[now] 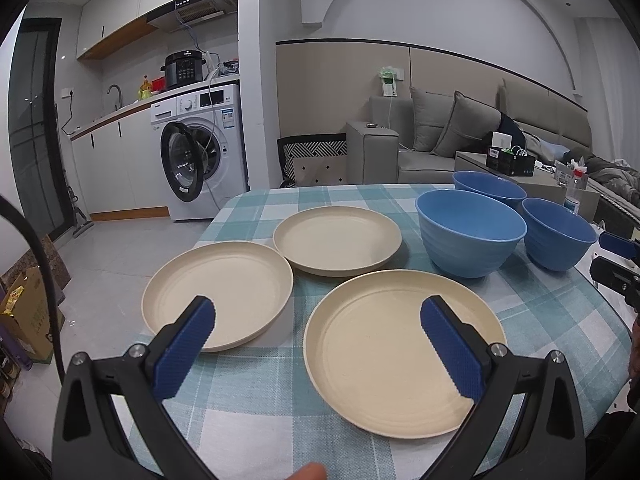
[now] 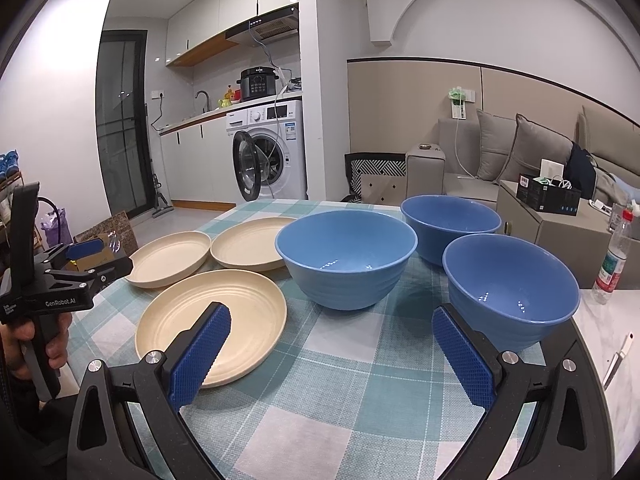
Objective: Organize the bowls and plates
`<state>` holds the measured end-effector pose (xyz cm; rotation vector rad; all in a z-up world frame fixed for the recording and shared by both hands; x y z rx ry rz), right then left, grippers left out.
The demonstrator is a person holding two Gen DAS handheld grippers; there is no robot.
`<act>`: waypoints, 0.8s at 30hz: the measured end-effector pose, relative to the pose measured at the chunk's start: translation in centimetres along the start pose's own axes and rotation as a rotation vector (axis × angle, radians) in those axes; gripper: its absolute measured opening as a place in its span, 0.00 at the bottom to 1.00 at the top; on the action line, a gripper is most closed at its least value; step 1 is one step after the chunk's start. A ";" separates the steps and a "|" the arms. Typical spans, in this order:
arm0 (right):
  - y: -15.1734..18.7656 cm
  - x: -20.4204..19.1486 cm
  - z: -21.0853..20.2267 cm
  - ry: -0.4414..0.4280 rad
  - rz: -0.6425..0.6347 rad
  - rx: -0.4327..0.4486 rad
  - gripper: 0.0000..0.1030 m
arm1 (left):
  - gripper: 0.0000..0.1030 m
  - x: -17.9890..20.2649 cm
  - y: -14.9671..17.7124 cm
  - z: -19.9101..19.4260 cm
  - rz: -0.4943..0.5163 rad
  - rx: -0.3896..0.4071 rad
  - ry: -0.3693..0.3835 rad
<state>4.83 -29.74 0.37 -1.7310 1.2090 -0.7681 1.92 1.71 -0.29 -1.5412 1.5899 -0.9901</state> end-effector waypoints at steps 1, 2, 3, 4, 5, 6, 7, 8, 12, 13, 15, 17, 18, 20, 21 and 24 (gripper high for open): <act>0.0 0.0 0.0 0.000 0.000 0.001 1.00 | 1.00 0.0 -0.1 0.0 -0.002 -0.001 0.000; 0.0 0.0 0.0 0.000 -0.002 0.001 1.00 | 1.00 -0.1 -0.1 0.0 -0.002 -0.001 0.000; 0.0 0.0 0.0 0.000 -0.001 0.001 1.00 | 1.00 -0.1 -0.2 0.0 -0.002 0.000 0.000; 0.0 0.0 0.0 0.000 -0.002 0.002 1.00 | 1.00 -0.1 -0.2 0.0 -0.002 0.000 -0.003; 0.0 0.0 0.0 0.000 -0.003 0.002 1.00 | 1.00 -0.1 -0.2 0.0 0.000 0.000 -0.003; 0.0 0.0 0.0 0.000 -0.003 0.002 1.00 | 1.00 -0.1 -0.3 0.0 0.002 -0.002 -0.003; 0.0 0.0 0.0 0.000 -0.004 0.003 1.00 | 1.00 0.0 -0.3 0.1 0.005 -0.005 -0.003; 0.0 0.0 0.0 0.000 -0.006 0.003 1.00 | 1.00 0.1 -0.3 0.1 0.009 -0.006 -0.005; -0.3 -0.4 -0.1 0.001 -0.013 0.000 1.00 | 1.00 0.2 -0.4 0.2 0.026 -0.009 -0.012; -0.4 -0.4 -0.1 -0.003 -0.012 -0.002 1.00 | 1.00 0.2 -0.3 0.3 0.031 -0.012 -0.013; -0.6 -0.4 -0.1 -0.013 -0.005 -0.005 1.00 | 1.00 0.2 -0.3 0.5 0.033 -0.023 -0.013; -0.9 -0.4 -0.1 -0.015 -0.004 -0.003 1.00 | 1.00 -0.1 -0.3 0.6 0.019 -0.025 -0.002; -1.0 -0.4 -0.1 -0.013 -0.007 -0.002 1.00 | 1.00 -0.1 -0.3 0.6 0.017 -0.025 0.000; -1.3 -0.6 -0.1 -0.017 -0.011 -0.005 1.00 | 1.00 -0.2 -0.4 0.4 0.023 -0.021 -0.006; -1.4 -0.6 0.0 -0.021 -0.013 -0.008 1.00 | 1.00 -0.3 -0.5 0.4 0.028 -0.019 -0.010; -1.7 -0.8 0.2 -0.025 -0.016 -0.013 1.00 | 1.00 -0.4 -0.8 0.4 0.031 -0.014 -0.020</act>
Point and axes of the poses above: each gripper's, at about its wrist camera, not at the fingertips, and z roughly the way its jaws point, x to its right, y to its underside, the point moved 2 cm from there along z, roughly the way its jaws point, and after that the axes turned 4 degrees about y, right-handed, at the moved point
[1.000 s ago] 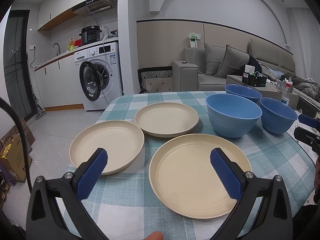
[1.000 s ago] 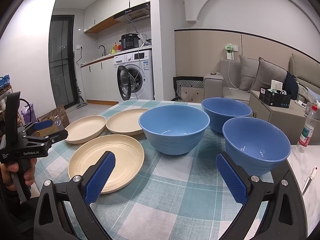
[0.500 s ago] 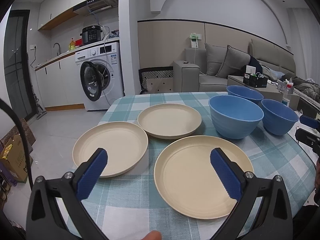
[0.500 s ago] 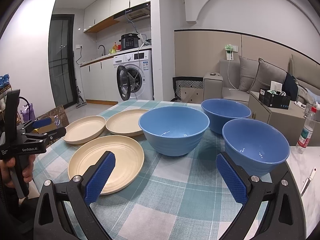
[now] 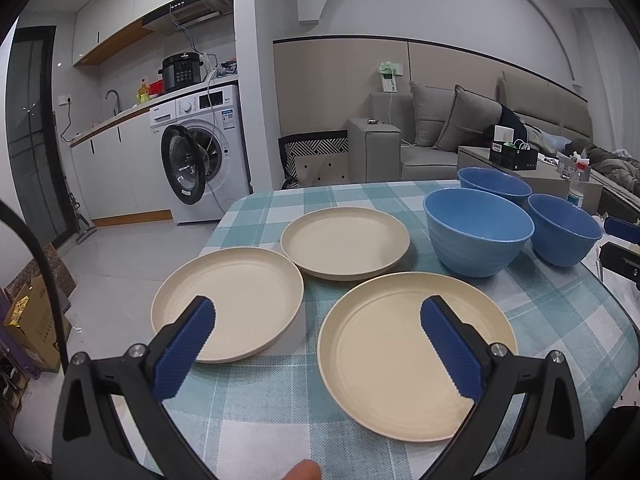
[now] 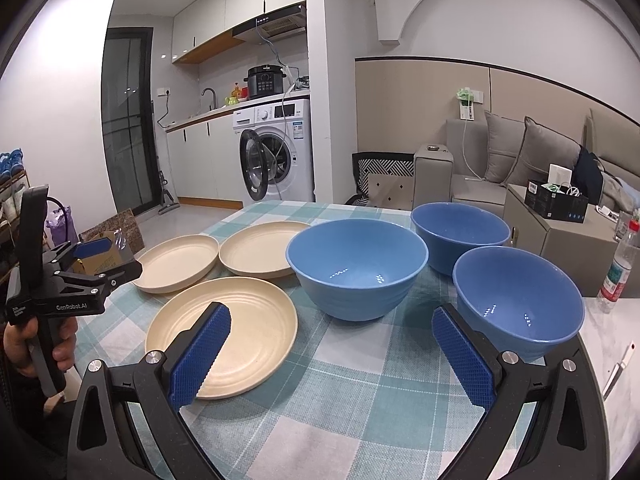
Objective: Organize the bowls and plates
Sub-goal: 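Move both tools forward to opposite rims of the nearest cream plate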
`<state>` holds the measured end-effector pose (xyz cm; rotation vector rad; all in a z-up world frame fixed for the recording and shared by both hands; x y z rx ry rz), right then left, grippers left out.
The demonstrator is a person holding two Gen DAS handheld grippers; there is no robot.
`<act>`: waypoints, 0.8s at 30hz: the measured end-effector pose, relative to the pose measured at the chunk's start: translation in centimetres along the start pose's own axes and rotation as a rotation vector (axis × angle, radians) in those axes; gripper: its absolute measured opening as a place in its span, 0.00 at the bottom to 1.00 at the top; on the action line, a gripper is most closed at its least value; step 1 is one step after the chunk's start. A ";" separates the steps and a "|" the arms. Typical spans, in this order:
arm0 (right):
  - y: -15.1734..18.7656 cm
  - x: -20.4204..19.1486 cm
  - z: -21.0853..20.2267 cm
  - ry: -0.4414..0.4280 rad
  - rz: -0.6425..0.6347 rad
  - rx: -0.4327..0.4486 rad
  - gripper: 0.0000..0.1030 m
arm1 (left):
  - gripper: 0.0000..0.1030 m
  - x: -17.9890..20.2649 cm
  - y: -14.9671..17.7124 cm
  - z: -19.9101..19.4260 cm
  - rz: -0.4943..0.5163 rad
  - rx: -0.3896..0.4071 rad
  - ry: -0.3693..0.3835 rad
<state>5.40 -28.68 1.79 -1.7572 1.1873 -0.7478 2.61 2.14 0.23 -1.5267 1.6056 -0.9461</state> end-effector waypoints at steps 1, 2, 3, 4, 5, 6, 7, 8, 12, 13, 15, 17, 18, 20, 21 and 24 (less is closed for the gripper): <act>-0.1 0.0 0.1 -0.005 0.001 -0.002 1.00 | 1.00 -0.1 -0.1 0.0 0.000 0.002 -0.003; -0.2 -0.1 0.2 -0.008 0.002 -0.004 1.00 | 1.00 -0.2 -0.3 -0.1 -0.001 0.007 -0.007; -0.3 -0.2 0.3 -0.011 0.001 -0.007 1.00 | 1.00 -0.3 -0.4 0.0 -0.002 0.009 -0.011; -0.5 -0.2 0.3 -0.014 0.000 -0.006 1.00 | 1.00 -0.3 -0.5 -0.1 -0.002 0.011 -0.014; -0.6 -0.3 0.4 -0.017 -0.002 -0.005 1.00 | 1.00 -0.3 -0.7 0.0 -0.001 0.010 -0.012; -0.8 -0.3 0.4 -0.021 -0.003 -0.004 1.00 | 1.00 -0.3 -0.8 0.0 0.003 0.006 -0.013; -0.9 -0.3 0.5 -0.025 -0.003 -0.004 1.00 | 1.00 -0.2 -1.0 0.1 0.006 0.007 -0.013; -1.0 -0.4 0.5 -0.029 -0.001 -0.004 1.00 | 1.00 -0.2 -1.1 0.1 0.011 0.006 -0.015; -1.7 -0.4 0.9 -0.052 0.015 -0.006 1.00 | 1.00 -0.5 -1.7 0.5 0.022 -0.010 -0.006; -1.8 -0.5 1.0 -0.054 0.019 -0.011 1.00 | 1.00 -0.5 -1.9 0.6 0.023 -0.007 -0.005; -2.1 -0.6 1.3 -0.058 0.018 -0.020 1.00 | 1.00 -0.7 -2.2 0.7 0.026 -0.008 -0.014; -2.5 -0.8 1.6 -0.066 0.018 -0.027 1.00 | 1.00 -0.8 -2.6 0.8 0.028 -0.002 -0.017; -2.7 -0.9 1.8 -0.069 0.019 -0.029 1.00 | 1.00 -1.0 -2.7 0.8 0.026 0.002 -0.020; -3.2 -1.0 2.0 -0.077 0.019 -0.029 1.00 | 1.00 -1.3 -3.1 1.0 0.017 0.000 -0.024; -3.5 -1.0 2.2 -0.080 0.018 -0.029 1.00 | 1.00 -1.5 -3.3 1.1 0.013 -0.001 -0.022; -4.4 -1.1 2.6 -0.083 0.012 -0.030 1.00 | 1.00 -2.0 -3.9 1.4 0.011 0.007 -0.012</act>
Point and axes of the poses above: each gripper's, at about its wrist camera, not at the fingertips, and z roughly the way its jaws point, x to its right, y to its underside, the point moved 2 cm from there along z, roughly the way its jaws point, and after that the axes turned 4 degrees about y, right-handed, at the moved point
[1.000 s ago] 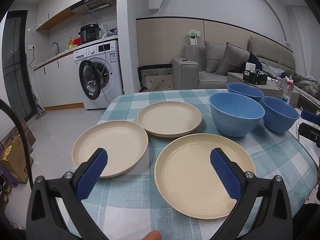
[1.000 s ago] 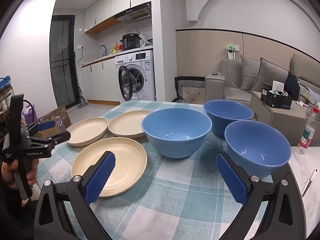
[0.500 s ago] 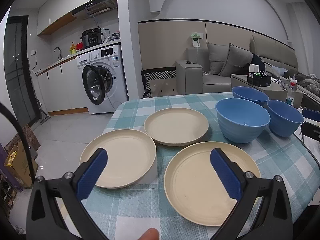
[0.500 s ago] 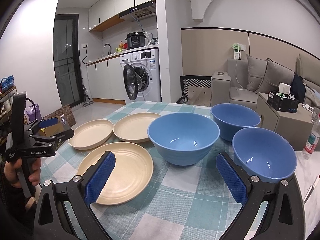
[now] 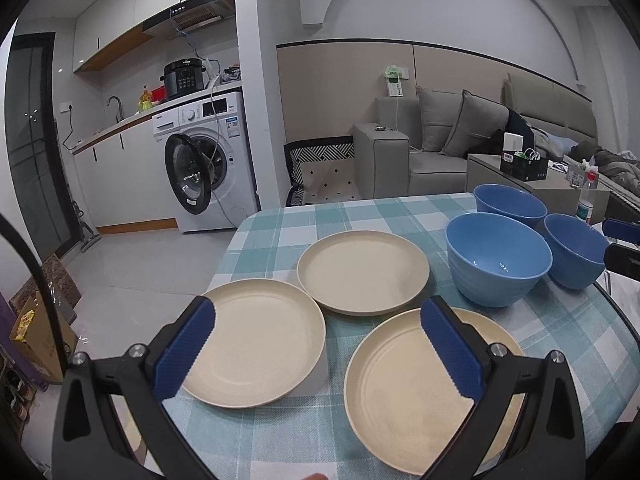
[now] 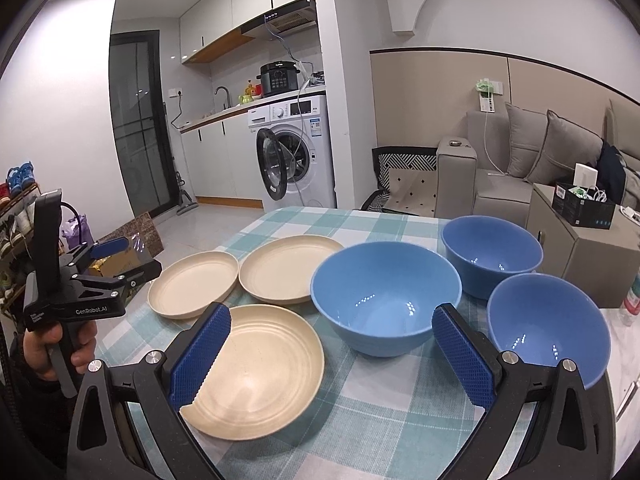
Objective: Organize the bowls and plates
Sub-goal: 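Move both tools forward to opposite rims of the nearest cream plate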
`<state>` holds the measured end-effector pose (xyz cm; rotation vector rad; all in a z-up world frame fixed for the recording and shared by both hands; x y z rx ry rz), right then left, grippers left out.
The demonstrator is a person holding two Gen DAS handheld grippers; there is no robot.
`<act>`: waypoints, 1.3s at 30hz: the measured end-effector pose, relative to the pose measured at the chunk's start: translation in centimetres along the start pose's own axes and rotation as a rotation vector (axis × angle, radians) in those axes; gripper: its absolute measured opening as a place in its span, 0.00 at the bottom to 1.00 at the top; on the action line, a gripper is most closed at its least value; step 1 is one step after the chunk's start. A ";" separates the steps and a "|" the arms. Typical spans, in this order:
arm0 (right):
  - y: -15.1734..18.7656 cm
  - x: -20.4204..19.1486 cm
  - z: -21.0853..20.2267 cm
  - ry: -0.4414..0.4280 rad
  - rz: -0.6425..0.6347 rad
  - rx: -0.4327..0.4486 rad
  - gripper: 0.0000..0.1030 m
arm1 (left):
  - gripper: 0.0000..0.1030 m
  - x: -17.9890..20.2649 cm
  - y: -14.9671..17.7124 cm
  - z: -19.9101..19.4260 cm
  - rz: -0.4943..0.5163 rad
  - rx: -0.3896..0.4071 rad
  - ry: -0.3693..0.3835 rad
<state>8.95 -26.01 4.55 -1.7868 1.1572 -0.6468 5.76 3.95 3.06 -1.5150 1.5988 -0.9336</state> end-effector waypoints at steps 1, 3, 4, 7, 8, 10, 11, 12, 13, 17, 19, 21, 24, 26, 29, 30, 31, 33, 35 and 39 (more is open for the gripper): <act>-0.3 0.0 0.1 0.000 -0.003 0.001 1.00 | 1.00 -0.2 -0.2 0.2 -0.002 -0.002 0.006; -1.0 -0.1 0.3 0.000 -0.008 0.002 1.00 | 1.00 -0.6 -0.6 0.5 -0.011 -0.009 0.021; -1.4 0.0 0.5 0.001 -0.009 0.002 1.00 | 1.00 -0.8 -0.7 0.7 -0.018 -0.013 0.029; -2.4 0.0 0.8 -0.010 -0.013 0.001 1.00 | 1.00 -1.3 -1.3 1.2 -0.029 -0.025 0.045; -2.7 0.0 1.0 -0.011 -0.016 -0.001 1.00 | 1.00 -1.4 -1.5 1.4 -0.028 -0.026 0.044; -3.5 -0.1 1.4 -0.012 -0.023 -0.007 1.00 | 1.00 -1.6 -1.9 1.7 -0.021 -0.030 0.039; -3.8 0.0 1.6 -0.014 -0.022 -0.011 1.00 | 1.00 -1.7 -2.1 1.9 -0.019 -0.032 0.036; -4.3 0.0 1.9 -0.018 -0.020 -0.016 1.00 | 1.00 -1.8 -2.3 2.0 -0.019 -0.034 0.034; -4.8 0.2 2.2 -0.024 -0.015 -0.023 1.00 | 1.00 -1.8 -2.4 2.2 -0.020 -0.036 0.037; -6.0 0.5 3.2 -0.043 -0.009 -0.036 1.00 | 1.00 -2.3 -3.2 3.0 -0.031 -0.043 0.041; -6.4 0.5 3.7 -0.044 -0.011 -0.041 1.00 | 1.00 -2.5 -3.6 3.3 -0.040 -0.044 0.042; -7.0 0.5 4.1 -0.050 -0.013 -0.049 1.00 | 1.00 -2.7 -4.0 3.6 -0.048 -0.043 0.045; -7.9 0.4 4.9 -0.051 -0.023 -0.061 1.00 | 1.00 -3.1 -4.5 4.2 -0.058 -0.048 0.043; -8.4 0.5 5.5 -0.057 -0.025 -0.075 1.00 | 1.00 -3.4 -5.0 4.7 -0.065 -0.051 0.046; -9.2 0.7 6.7 -0.061 -0.017 -0.107 1.00 | 1.00 -3.8 -5.4 5.5 -0.075 -0.063 0.049; -9.4 0.8 7.1 -0.062 -0.018 -0.117 1.00 | 1.00 -3.9 -5.5 5.8 -0.076 -0.067 0.049; -9.5 0.6 7.4 -0.062 -0.019 -0.122 1.00 | 1.00 -3.9 -5.6 6.1 -0.075 -0.069 0.047; -10.0 0.5 8.4 -0.063 -0.023 -0.137 1.00 | 1.00 -4.0 -5.6 6.8 -0.072 -0.080 0.037; -10.3 0.3 9.3 -0.065 -0.028 -0.151 1.00 | 1.00 -4.2 -5.6 7.5 -0.080 -0.095 0.036; -10.9 0.0 11.4 -0.066 -0.040 -0.185 1.00 | 1.00 -4.2 -5.8 8.9 -0.086 -0.115 0.035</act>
Point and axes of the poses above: each gripper's, at about its wrist camera, not at the fingertips, and z roughly the way its jaws point, x to its right, y to its underside, the point moved 2 cm from there along z, roughly the way its jaws point, and after that the axes turned 4 degrees about y, right-handed, at the moved point
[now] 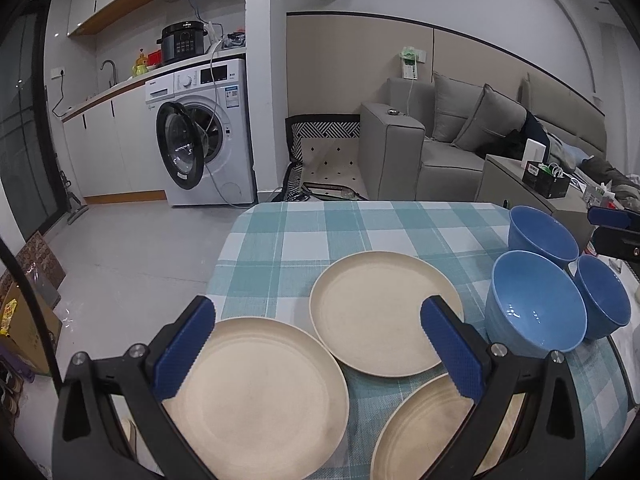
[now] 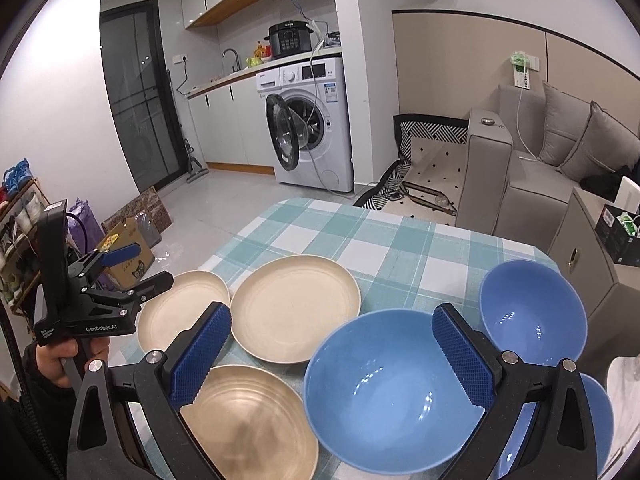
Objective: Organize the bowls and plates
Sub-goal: 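Move both tools forward to opposite rims of the nearest cream plate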
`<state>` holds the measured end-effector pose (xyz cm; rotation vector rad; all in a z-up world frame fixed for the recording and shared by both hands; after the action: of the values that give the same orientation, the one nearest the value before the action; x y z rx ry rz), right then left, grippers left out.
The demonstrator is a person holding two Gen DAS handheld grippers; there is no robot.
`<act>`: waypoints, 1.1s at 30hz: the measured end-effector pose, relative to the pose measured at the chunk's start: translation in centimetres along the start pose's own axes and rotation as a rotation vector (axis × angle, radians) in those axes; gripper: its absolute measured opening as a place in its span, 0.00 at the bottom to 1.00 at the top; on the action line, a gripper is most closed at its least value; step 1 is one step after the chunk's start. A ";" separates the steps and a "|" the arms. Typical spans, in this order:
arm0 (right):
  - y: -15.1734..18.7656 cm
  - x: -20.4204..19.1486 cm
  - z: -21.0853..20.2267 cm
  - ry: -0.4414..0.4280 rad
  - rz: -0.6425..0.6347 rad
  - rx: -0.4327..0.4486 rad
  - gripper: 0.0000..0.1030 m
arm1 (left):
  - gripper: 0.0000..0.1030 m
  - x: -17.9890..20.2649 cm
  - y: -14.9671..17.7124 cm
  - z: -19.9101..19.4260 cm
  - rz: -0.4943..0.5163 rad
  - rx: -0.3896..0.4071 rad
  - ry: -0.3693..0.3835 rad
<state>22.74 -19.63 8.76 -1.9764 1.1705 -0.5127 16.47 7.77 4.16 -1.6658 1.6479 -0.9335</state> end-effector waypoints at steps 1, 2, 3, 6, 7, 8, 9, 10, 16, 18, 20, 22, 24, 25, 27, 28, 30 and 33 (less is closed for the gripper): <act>-0.3 0.0 0.5 -0.002 -0.002 -0.010 1.00 | 1.00 0.0 -0.1 0.4 -0.001 -0.006 0.002; -0.5 0.0 1.2 -0.001 -0.003 -0.024 1.00 | 1.00 0.0 -0.2 0.7 -0.002 -0.012 0.002; -0.7 -0.1 1.8 0.001 -0.006 -0.034 1.00 | 1.00 -0.1 -0.3 1.1 -0.004 -0.018 0.000; -1.2 -0.1 3.6 -0.004 -0.009 -0.068 1.00 | 1.00 -0.1 -0.6 2.2 -0.007 -0.036 -0.001; -1.4 0.0 4.1 -0.006 -0.009 -0.078 1.00 | 1.00 -0.2 -0.6 2.5 -0.008 -0.042 -0.003; -1.6 0.0 4.7 -0.007 -0.008 -0.089 1.00 | 1.00 -0.2 -0.6 2.9 -0.008 -0.048 -0.004; -1.7 0.1 5.2 -0.007 -0.006 -0.098 1.00 | 1.00 -0.2 -0.6 3.2 -0.008 -0.054 -0.004; -1.8 0.1 5.6 -0.008 -0.006 -0.104 1.00 | 1.00 -0.3 -0.7 3.6 -0.009 -0.060 -0.005; -2.3 0.3 8.4 -0.008 -0.020 -0.163 1.00 | 1.00 -0.7 -0.8 5.7 -0.020 -0.098 -0.011; -2.3 0.2 9.5 -0.005 -0.027 -0.189 1.00 | 1.00 -0.8 -0.8 6.4 -0.022 -0.113 -0.011; -2.3 0.3 10.4 -0.002 -0.030 -0.208 1.00 | 0.99 -0.9 -0.8 6.9 -0.019 -0.125 -0.014; -2.4 0.2 11.3 0.001 -0.035 -0.225 1.00 | 0.99 -1.0 -0.8 7.5 -0.017 -0.137 -0.016; -2.4 0.3 12.3 0.002 -0.036 -0.243 1.00 | 0.99 -1.1 -0.7 8.0 -0.020 -0.148 -0.014; -2.5 0.3 12.6 0.003 -0.036 -0.250 1.00 | 0.99 -1.2 -0.7 8.4 -0.021 -0.157 -0.014; -2.4 0.2 13.5 0.004 -0.040 -0.268 1.00 | 0.98 -1.4 -0.6 8.9 -0.022 -0.169 -0.014; -2.4 0.2 13.9 0.005 -0.040 -0.277 1.00 | 0.98 -1.4 -0.5 9.1 -0.022 -0.175 -0.013; -2.4 0.2 14.8 0.011 -0.043 -0.295 0.99 | 0.95 -1.4 -0.4 9.7 -0.017 -0.190 -0.013; -2.3 0.3 16.1 0.013 -0.046 -0.322 0.97 | 0.90 -1.6 -0.2 10.6 -0.023 -0.216 -0.004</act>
<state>34.80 -12.61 0.48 -2.2794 1.2812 -0.3783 25.37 8.76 -1.76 -1.8304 1.7829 -0.7850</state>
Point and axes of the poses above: each gripper's, at about its wrist camera, not at the fingertips, and z roughly the way its jaws point, x to its right, y to its underside, the point moved 2 cm from there along z, roughly the way its jaws point, and after that the axes turned 4 degrees about y, right-handed, at the moved point
